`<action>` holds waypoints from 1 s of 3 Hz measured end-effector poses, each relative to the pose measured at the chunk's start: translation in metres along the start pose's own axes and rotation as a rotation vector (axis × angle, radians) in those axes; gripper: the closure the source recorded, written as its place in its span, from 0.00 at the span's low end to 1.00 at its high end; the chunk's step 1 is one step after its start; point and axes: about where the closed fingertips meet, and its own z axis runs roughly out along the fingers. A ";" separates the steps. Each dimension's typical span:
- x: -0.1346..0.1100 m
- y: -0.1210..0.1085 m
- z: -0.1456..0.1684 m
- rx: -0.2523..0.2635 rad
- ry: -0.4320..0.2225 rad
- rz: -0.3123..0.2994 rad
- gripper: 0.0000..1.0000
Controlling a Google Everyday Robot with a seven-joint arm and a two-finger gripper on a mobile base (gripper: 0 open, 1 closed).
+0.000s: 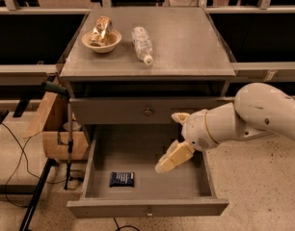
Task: Pick rxbar blueberry from middle drawer and place on counter
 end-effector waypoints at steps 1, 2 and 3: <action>-0.001 -0.013 0.023 0.010 -0.025 -0.049 0.00; 0.011 -0.037 0.091 -0.018 -0.075 -0.115 0.00; 0.045 -0.052 0.168 -0.104 -0.097 -0.107 0.00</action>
Offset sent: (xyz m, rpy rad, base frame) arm 0.0863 0.0768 -0.1339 0.1131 -0.1065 0.1531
